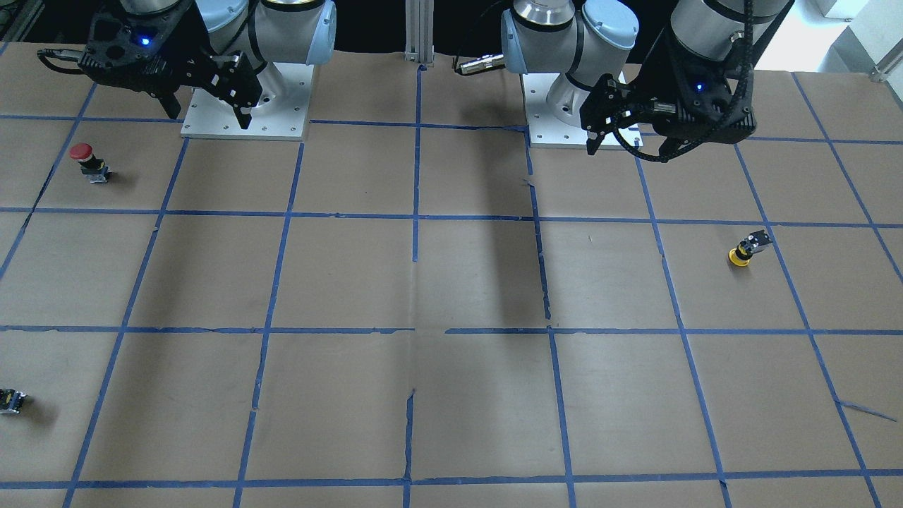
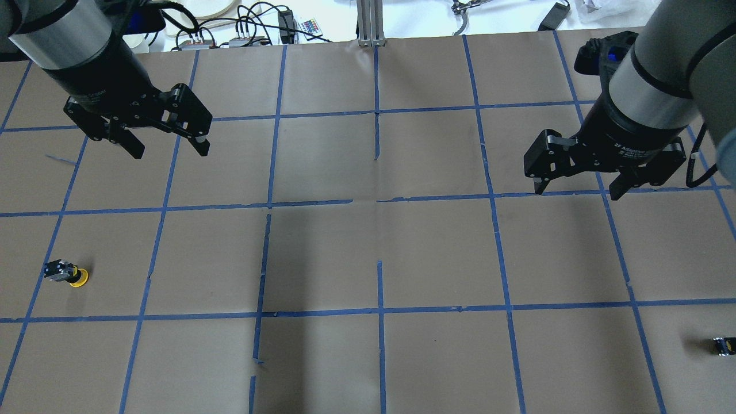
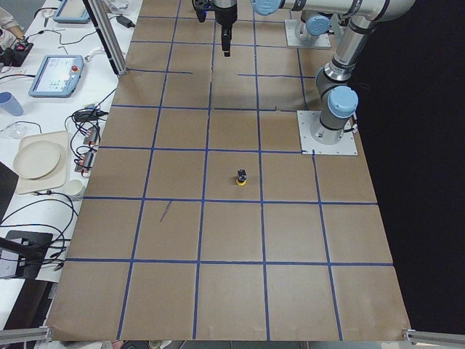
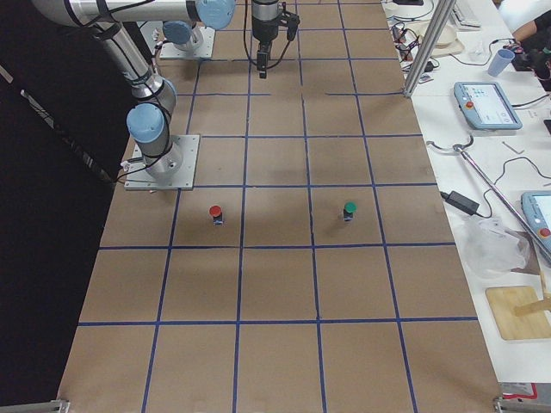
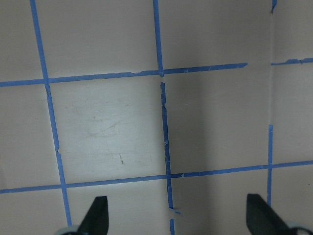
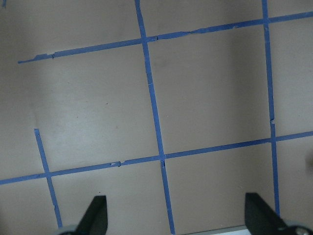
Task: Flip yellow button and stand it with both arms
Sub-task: 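Move the left gripper down toward the yellow-capped button lying on its side, then lower the left gripper over the button body and close on it, then lift the yellow button with the left gripper and carry it toward the table center, then raise the button, cap toward the right gripper, while the right gripper approaches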
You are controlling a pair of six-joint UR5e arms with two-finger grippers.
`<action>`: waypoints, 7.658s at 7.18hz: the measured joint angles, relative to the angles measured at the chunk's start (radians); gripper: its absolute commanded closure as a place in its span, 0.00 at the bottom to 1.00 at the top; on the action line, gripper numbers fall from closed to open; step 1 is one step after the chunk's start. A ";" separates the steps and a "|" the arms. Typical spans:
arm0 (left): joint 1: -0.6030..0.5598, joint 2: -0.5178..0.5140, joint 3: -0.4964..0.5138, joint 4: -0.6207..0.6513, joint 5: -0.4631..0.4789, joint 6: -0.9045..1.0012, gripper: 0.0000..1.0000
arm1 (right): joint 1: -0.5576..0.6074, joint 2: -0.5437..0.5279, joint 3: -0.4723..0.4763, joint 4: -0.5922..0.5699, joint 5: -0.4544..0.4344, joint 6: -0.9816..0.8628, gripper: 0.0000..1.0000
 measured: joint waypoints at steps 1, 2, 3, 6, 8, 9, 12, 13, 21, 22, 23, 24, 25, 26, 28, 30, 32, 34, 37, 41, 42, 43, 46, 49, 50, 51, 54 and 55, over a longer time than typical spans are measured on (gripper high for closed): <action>-0.008 0.002 0.000 -0.003 0.003 -0.012 0.01 | 0.000 0.000 0.000 0.000 0.000 0.001 0.00; -0.021 0.008 -0.004 -0.005 0.021 -0.013 0.01 | 0.000 0.000 0.000 0.000 0.001 -0.001 0.00; -0.025 0.012 -0.014 -0.008 0.060 -0.007 0.02 | 0.000 0.000 0.000 0.000 0.001 -0.003 0.00; 0.056 0.022 -0.053 -0.005 0.136 0.117 0.02 | 0.000 0.000 0.000 0.001 0.000 -0.004 0.00; 0.223 0.021 -0.091 0.005 0.135 0.309 0.03 | -0.004 -0.002 0.000 0.001 -0.004 0.000 0.00; 0.331 0.017 -0.114 0.019 0.131 0.446 0.04 | -0.005 -0.002 0.000 0.000 -0.004 0.006 0.00; 0.609 -0.006 -0.285 0.264 0.124 0.732 0.04 | -0.006 -0.002 0.000 -0.001 -0.005 0.003 0.00; 0.676 -0.011 -0.373 0.399 0.110 0.796 0.04 | -0.006 -0.003 0.000 -0.001 -0.005 0.004 0.00; 0.774 -0.202 -0.524 0.693 0.081 0.565 0.05 | -0.006 -0.003 0.000 -0.002 -0.005 -0.001 0.00; 0.773 -0.212 -0.522 0.693 0.090 0.536 0.05 | -0.006 -0.003 0.000 -0.002 -0.005 -0.001 0.00; 0.773 -0.224 -0.521 0.695 0.096 0.525 0.06 | -0.006 -0.003 0.000 -0.001 -0.005 -0.002 0.00; 0.773 -0.232 -0.521 0.697 0.100 0.522 0.07 | -0.007 -0.003 0.000 -0.002 -0.005 -0.004 0.00; 0.773 -0.235 -0.522 0.697 0.103 0.522 0.07 | -0.009 -0.003 -0.002 -0.002 -0.004 -0.006 0.00; 0.773 -0.236 -0.522 0.701 0.103 0.524 0.07 | -0.009 -0.002 -0.003 -0.001 -0.003 -0.003 0.00; 0.773 -0.237 -0.524 0.713 0.105 0.526 0.08 | -0.011 0.000 -0.001 0.001 -0.004 0.008 0.00; 0.773 -0.237 -0.525 0.718 0.105 0.525 0.18 | -0.029 0.001 0.000 0.002 -0.001 0.007 0.00; 0.772 -0.239 -0.526 0.727 0.116 0.526 0.21 | -0.046 0.001 -0.002 0.001 0.010 0.003 0.00; 0.771 -0.244 -0.527 0.731 0.121 0.520 0.23 | -0.050 0.000 -0.004 0.002 0.004 -0.004 0.00; 0.769 -0.261 -0.528 0.739 0.121 0.517 0.50 | -0.051 -0.002 -0.004 0.009 -0.001 -0.006 0.00; 0.748 -0.260 -0.517 0.745 0.118 0.511 0.69 | -0.053 -0.003 -0.002 0.009 -0.002 -0.005 0.00; 0.735 -0.251 -0.509 0.744 0.115 0.511 0.69 | -0.053 -0.004 -0.002 0.014 -0.001 -0.005 0.00; 0.726 -0.245 -0.500 0.736 0.093 0.517 0.69 | -0.054 -0.005 -0.002 0.019 -0.001 -0.005 0.00; 0.631 -0.204 -0.464 0.509 -0.055 0.552 0.69 | -0.053 -0.012 0.000 0.023 0.006 -0.006 0.00; 0.496 -0.148 -0.378 0.074 -0.341 0.567 0.69 | -0.095 -0.011 -0.007 0.070 0.104 0.042 0.00; 0.445 -0.119 -0.369 -0.040 -0.462 0.581 0.70 | -0.149 -0.012 -0.015 0.111 0.205 0.089 0.00; 0.375 -0.076 -0.365 -0.137 -0.599 0.587 0.71 | -0.203 -0.011 -0.025 0.157 0.316 0.144 0.00; 0.118 -0.013 -0.309 -0.241 -0.949 0.545 0.75 | -0.254 0.013 -0.034 0.268 0.593 0.382 0.00; 0.050 -0.017 -0.274 -0.247 -1.040 0.509 0.76 | -0.257 0.025 -0.027 0.305 0.687 0.408 0.00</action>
